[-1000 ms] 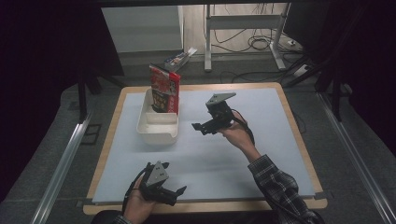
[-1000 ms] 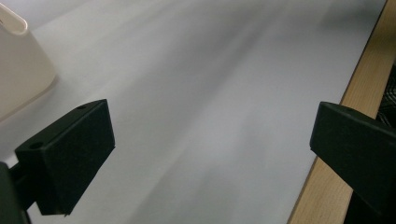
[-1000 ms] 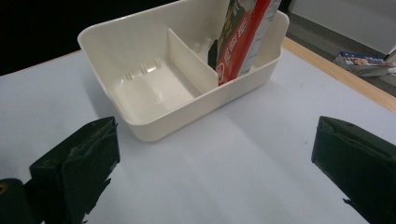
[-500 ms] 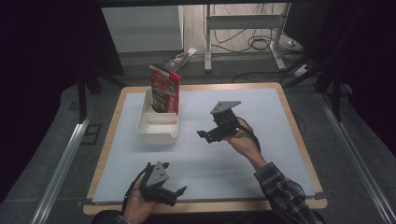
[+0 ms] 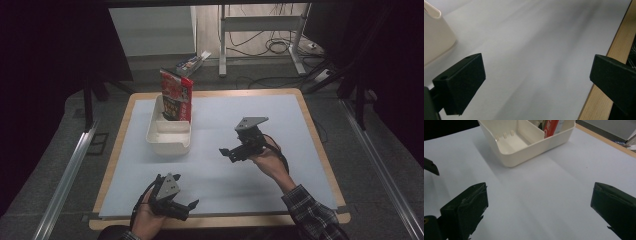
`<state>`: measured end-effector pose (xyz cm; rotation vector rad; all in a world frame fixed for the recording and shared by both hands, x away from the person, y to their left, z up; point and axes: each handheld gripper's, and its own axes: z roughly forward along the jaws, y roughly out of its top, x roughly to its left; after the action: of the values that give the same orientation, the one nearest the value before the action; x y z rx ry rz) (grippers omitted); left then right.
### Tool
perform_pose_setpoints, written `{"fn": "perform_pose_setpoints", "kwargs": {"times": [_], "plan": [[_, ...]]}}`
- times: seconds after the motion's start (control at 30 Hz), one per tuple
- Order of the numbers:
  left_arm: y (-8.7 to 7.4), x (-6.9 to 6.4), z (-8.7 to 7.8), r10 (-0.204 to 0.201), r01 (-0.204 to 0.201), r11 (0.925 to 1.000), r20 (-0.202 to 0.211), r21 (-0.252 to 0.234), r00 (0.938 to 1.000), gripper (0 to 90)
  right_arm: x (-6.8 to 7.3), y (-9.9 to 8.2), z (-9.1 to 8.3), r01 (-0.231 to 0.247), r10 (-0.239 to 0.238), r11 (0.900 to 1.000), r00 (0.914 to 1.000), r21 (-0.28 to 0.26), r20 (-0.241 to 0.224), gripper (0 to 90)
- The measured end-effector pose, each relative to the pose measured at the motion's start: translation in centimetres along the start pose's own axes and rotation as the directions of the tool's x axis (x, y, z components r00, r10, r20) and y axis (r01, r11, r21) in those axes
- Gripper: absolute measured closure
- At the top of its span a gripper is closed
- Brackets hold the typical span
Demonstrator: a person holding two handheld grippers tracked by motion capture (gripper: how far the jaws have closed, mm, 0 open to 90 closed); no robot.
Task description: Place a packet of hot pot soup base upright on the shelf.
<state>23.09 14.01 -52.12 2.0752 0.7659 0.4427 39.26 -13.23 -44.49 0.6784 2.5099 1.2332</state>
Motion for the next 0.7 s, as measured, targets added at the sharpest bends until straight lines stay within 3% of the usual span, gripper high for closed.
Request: {"fn": "perform_pose_setpoints", "kwargs": {"times": [0.37,0.7], "plan": [[0.0,0.1,-0.1,-0.007,0.007,1.0,-0.006,0.001,1.0,0.1,0.0,-2.5,-2.6,-0.03,0.03,0.9992,0.9992,0.028,0.025,0.0],[-0.1,0.4,-0.3,-0.017,0.018,0.9998,-0.017,0.005,0.9997,0.5,0.8,-3.6,-4.8,-0.028,0.027,0.9996,0.9982,0.011,0.054,0.0]]}}
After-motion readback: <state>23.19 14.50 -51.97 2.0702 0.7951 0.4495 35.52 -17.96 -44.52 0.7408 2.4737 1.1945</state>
